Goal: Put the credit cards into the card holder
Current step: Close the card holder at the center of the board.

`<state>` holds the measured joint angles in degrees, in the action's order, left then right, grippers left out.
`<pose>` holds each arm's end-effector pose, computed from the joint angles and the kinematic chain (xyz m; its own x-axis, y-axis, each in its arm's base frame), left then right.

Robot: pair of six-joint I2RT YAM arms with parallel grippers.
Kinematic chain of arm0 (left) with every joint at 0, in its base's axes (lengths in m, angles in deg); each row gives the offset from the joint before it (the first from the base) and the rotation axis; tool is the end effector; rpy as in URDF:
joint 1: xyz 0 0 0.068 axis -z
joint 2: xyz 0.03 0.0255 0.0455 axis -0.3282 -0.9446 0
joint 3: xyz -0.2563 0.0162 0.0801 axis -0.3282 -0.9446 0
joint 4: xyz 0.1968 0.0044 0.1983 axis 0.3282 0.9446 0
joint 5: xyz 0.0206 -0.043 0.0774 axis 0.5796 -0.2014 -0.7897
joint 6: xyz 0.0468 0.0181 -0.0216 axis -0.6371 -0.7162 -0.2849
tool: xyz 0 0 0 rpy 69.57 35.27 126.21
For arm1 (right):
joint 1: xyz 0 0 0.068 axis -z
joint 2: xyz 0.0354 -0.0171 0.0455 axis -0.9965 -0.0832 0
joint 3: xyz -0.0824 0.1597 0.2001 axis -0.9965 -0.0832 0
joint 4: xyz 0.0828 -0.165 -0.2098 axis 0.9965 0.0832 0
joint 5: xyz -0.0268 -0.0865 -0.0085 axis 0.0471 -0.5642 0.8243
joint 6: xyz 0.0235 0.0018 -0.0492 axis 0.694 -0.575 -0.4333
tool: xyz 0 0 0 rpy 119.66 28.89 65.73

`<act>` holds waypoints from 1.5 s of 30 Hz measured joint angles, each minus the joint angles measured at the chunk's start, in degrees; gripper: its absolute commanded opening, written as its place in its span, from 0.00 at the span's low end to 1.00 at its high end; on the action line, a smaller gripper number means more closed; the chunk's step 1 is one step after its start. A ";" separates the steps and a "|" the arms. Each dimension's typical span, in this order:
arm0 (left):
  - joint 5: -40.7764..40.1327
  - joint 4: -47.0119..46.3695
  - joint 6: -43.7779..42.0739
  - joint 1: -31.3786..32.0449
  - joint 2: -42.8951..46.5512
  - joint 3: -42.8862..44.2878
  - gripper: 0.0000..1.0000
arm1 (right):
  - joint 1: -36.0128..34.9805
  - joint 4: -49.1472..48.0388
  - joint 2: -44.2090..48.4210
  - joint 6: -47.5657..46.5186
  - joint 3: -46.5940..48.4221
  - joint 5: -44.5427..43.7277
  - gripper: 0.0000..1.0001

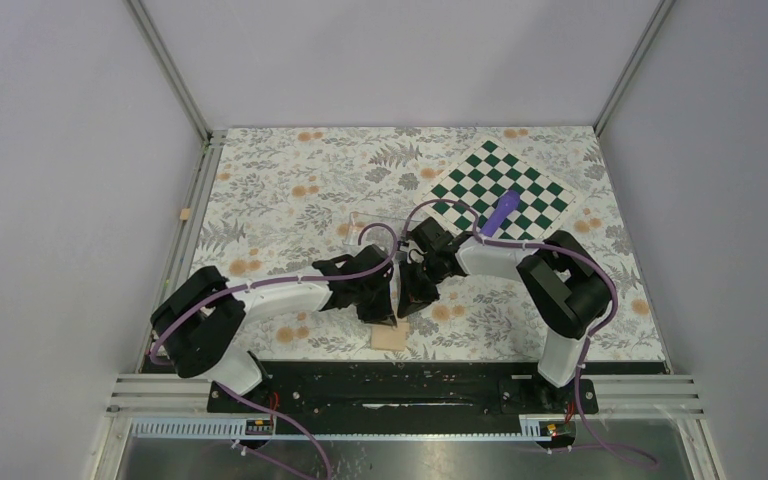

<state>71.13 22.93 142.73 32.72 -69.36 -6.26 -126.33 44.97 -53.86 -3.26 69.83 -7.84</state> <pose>0.1805 -0.2391 0.1477 -0.9836 -0.0616 -0.1694 0.0273 0.8779 -0.4780 0.2532 0.2467 0.1171 -0.9542 -0.2630 -0.1428 -0.2920 0.7128 0.6377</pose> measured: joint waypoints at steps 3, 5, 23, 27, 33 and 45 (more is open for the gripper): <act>0.20 -0.55 0.02 0.00 -0.52 -0.44 0.00 | 0.00 -0.11 0.68 -0.02 -0.52 0.00 0.12; 0.44 -1.09 0.04 -0.04 -0.85 -0.48 0.00 | 0.00 0.00 1.53 -0.02 -0.96 0.00 0.12; 0.39 -0.94 -0.39 -0.11 -0.96 -0.39 0.00 | -0.39 0.74 5.88 -0.04 -3.17 0.39 0.00; 0.35 -0.28 -0.87 -0.11 -0.96 -0.07 0.00 | -1.20 0.46 4.17 -0.13 -3.26 0.42 0.00; -0.04 1.68 -1.68 -0.11 -0.90 0.55 0.00 | -1.86 0.09 3.41 -0.37 -3.04 0.33 0.00; -0.31 2.58 -2.89 -0.22 -0.85 0.85 0.16 | -1.88 -0.13 2.16 -0.42 -2.12 0.26 0.00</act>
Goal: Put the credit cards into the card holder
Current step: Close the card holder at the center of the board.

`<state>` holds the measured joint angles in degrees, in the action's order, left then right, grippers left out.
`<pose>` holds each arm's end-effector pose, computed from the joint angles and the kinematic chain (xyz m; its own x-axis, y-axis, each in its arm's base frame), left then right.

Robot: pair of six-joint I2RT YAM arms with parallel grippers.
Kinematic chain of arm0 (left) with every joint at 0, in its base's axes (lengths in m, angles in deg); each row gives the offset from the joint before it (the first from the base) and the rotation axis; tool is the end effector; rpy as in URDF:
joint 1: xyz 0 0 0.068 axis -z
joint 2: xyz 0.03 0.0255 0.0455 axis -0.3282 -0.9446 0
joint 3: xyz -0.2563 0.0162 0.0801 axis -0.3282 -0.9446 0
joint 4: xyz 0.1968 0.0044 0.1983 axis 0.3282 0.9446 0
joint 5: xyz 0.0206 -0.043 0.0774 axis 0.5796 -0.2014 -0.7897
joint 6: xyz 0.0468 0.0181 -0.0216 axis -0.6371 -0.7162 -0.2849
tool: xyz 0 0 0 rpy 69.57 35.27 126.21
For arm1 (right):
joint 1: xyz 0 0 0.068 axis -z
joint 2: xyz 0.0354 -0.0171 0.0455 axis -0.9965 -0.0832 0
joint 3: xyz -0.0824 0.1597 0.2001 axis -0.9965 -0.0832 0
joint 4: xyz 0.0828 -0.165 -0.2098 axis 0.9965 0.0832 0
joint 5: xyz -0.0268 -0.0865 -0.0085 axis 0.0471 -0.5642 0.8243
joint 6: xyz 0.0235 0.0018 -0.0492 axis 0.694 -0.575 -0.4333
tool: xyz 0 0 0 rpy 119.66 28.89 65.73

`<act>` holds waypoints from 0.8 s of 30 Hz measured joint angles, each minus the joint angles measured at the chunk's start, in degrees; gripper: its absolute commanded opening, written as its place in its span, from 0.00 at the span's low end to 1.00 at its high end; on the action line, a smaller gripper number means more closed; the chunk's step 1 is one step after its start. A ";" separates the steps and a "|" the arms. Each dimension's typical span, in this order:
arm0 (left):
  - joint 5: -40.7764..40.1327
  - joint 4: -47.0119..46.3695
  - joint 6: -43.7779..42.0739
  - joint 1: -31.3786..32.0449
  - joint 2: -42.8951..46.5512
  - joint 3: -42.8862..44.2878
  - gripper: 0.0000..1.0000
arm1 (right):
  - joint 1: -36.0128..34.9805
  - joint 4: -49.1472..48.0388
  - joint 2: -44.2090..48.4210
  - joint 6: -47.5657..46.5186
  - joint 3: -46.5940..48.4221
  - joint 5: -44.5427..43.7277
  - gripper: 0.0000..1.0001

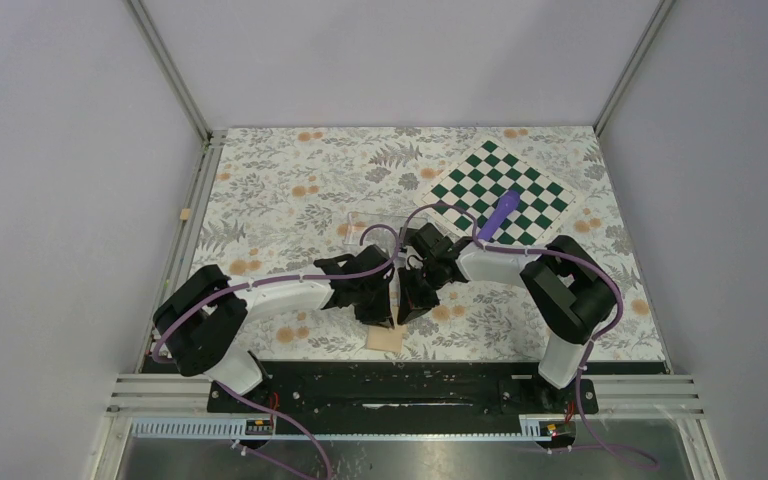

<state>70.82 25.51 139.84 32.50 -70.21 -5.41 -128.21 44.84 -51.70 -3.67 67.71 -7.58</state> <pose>0.1813 -0.2378 0.1455 -0.9853 -0.0166 -0.1702 0.0603 0.8977 -0.4364 0.2382 0.2487 0.1197 -0.9422 -0.3004 -0.1483 -0.3230 0.6969 0.6403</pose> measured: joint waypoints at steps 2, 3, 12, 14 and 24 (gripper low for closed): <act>-0.07 0.52 -0.09 0.00 0.00 0.00 0.22 | 0.00 -0.26 -0.04 0.00 -0.15 0.00 0.00; -0.11 0.85 -0.09 0.00 0.00 0.04 0.24 | -0.04 -0.52 -0.04 -0.02 -0.33 0.00 0.00; -1.29 4.57 -1.14 0.00 0.81 1.20 0.24 | -0.20 -1.25 -0.70 0.55 -0.66 0.17 0.00; -1.38 5.01 -1.36 0.00 0.83 1.20 0.23 | -0.20 -1.25 -0.70 0.66 -0.66 0.17 0.00; -0.24 3.78 -1.51 0.00 0.81 1.05 0.19 | -0.20 -1.22 -0.74 0.72 -0.66 0.15 0.00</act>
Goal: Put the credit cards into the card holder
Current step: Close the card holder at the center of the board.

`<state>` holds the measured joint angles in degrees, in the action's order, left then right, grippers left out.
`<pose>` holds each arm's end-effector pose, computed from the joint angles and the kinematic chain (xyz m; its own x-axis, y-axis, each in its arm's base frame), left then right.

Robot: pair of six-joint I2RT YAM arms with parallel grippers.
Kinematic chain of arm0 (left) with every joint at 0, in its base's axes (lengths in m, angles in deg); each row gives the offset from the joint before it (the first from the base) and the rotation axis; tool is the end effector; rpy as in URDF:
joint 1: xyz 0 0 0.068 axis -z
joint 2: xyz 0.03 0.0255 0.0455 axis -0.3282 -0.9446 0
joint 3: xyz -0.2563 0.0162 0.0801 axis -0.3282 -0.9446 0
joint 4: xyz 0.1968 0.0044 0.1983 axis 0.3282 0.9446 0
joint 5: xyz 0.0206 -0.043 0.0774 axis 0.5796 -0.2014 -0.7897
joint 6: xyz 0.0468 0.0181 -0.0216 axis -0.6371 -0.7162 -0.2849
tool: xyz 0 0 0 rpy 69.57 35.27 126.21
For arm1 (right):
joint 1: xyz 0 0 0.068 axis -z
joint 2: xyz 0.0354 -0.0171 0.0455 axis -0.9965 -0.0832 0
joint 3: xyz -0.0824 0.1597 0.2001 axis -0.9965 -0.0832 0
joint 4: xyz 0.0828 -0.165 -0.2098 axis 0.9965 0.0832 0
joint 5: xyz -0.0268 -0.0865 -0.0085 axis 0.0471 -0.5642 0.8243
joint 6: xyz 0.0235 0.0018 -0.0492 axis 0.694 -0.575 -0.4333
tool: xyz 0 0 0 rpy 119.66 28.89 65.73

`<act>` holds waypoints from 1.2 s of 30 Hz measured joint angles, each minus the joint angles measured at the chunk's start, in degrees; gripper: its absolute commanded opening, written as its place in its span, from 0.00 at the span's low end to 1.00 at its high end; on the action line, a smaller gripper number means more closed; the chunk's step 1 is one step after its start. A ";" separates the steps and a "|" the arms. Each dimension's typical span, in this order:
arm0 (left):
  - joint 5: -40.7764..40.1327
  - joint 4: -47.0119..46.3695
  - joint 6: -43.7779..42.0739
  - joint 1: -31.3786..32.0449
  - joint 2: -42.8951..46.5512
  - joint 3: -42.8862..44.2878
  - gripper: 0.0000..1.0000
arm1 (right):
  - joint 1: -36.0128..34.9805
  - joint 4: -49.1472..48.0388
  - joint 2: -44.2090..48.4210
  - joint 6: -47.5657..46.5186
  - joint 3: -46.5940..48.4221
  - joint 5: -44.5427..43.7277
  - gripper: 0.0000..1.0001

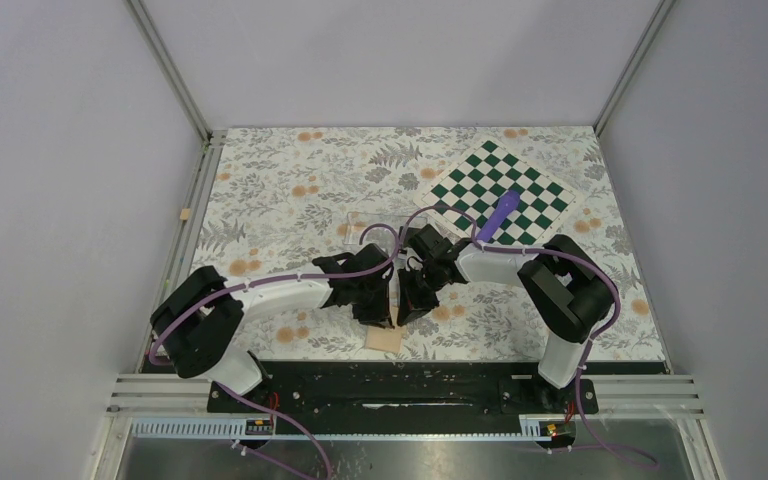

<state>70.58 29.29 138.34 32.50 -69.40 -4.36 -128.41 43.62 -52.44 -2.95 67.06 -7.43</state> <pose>0.1796 -0.2355 0.1516 -0.9865 0.0101 -0.1637 0.0769 0.9100 -0.4074 0.2367 0.2491 0.1135 -0.9453 -0.2961 -0.1366 -0.3120 0.6994 0.6431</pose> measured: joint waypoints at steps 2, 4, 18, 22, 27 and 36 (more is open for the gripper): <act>0.63 -0.92 0.09 0.00 -0.02 -0.31 0.19 | 0.00 0.00 0.00 0.00 0.00 0.00 0.00; 1.36 -1.97 0.22 0.00 -0.07 -0.79 0.15 | 0.00 0.00 0.00 0.00 0.00 0.02 0.00; 1.86 -2.23 0.35 -0.11 -0.15 -0.94 0.00 | 0.00 -0.02 0.02 0.20 0.00 0.04 0.04; 1.49 -1.27 -0.07 -0.11 -0.15 -0.46 0.00 | -0.11 -0.04 0.44 0.37 -0.02 -0.02 0.07; 0.68 0.42 -0.52 -0.11 -0.15 0.31 0.00 | -0.13 0.00 1.73 0.35 -0.11 -0.15 0.07; 0.26 1.25 -1.36 -0.11 -1.01 0.92 0.00 | -0.17 0.15 2.01 0.35 0.04 -0.13 0.07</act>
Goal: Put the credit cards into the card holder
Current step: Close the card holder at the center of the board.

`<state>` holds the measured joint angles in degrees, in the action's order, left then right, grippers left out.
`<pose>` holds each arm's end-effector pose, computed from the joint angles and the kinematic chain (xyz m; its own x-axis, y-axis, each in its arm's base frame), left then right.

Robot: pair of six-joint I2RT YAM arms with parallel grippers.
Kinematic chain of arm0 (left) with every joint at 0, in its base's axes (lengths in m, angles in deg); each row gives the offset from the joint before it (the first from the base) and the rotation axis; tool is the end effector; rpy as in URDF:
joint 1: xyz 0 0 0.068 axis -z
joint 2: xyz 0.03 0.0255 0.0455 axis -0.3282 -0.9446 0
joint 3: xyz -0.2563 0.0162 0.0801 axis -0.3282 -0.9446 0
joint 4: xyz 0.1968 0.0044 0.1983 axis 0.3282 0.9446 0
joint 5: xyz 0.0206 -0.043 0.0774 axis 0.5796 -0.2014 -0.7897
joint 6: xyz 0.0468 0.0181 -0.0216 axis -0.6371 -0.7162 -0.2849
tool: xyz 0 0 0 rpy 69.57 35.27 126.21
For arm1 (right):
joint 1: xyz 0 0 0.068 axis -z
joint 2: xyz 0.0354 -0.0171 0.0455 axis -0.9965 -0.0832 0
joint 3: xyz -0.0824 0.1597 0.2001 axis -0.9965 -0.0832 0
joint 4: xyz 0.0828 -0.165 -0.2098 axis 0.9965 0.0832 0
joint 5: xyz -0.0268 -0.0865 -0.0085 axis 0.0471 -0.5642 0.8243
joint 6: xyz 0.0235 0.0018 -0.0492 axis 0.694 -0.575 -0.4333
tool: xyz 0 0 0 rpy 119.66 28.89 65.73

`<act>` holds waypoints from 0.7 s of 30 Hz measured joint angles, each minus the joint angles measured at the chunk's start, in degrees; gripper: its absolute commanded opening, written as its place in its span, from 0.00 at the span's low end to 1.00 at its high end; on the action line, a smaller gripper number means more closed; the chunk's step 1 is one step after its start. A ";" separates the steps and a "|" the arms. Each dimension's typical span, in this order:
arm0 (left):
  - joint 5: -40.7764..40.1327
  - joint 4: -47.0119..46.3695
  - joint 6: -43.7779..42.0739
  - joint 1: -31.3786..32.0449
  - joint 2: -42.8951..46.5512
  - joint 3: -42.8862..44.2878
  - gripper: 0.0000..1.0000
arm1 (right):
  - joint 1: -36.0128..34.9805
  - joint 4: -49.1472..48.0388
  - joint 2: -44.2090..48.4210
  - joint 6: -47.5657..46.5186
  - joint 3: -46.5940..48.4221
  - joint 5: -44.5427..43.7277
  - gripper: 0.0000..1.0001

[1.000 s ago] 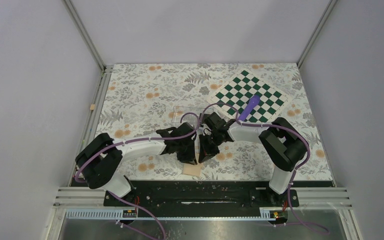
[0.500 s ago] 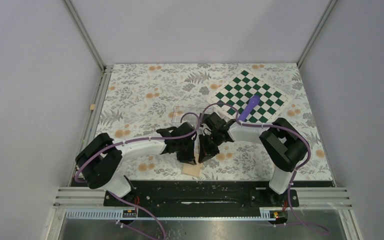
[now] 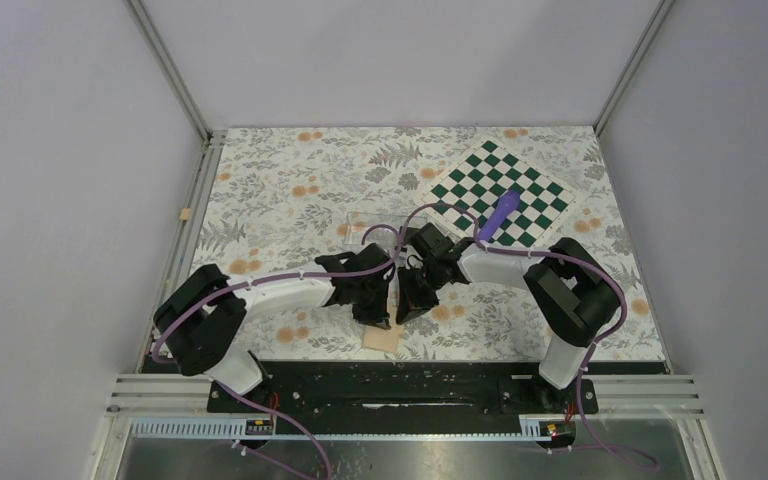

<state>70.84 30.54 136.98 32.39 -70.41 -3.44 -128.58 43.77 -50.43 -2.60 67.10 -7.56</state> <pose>0.1812 -0.2368 0.1503 -0.9873 0.0342 -0.1553 0.0932 0.9158 -0.3907 0.2358 0.2495 0.1249 -0.9429 -0.2905 -0.1630 -0.3240 0.6868 0.6506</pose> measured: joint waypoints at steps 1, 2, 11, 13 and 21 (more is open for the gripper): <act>0.02 0.00 -0.04 0.00 0.00 0.02 0.00 | 0.00 0.00 0.00 0.02 0.00 0.00 0.07; 0.02 0.00 -0.07 0.00 -0.02 0.02 0.00 | 0.00 0.02 0.00 0.02 0.00 0.02 0.06; -0.02 0.33 -0.13 0.00 -0.48 0.39 0.00 | -1.77 -0.50 -0.02 0.66 0.00 0.17 0.01; 0.00 0.50 -0.15 0.00 -0.66 0.61 0.00 | -2.49 -0.74 -0.20 0.74 0.00 0.17 0.00; -0.02 0.94 -0.11 0.00 -1.14 0.98 0.00 | -3.45 0.26 -2.56 1.64 1.57 -0.33 0.00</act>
<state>70.82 31.48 136.87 32.39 -71.54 -2.46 -132.04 44.03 -52.99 -0.96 68.68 -7.89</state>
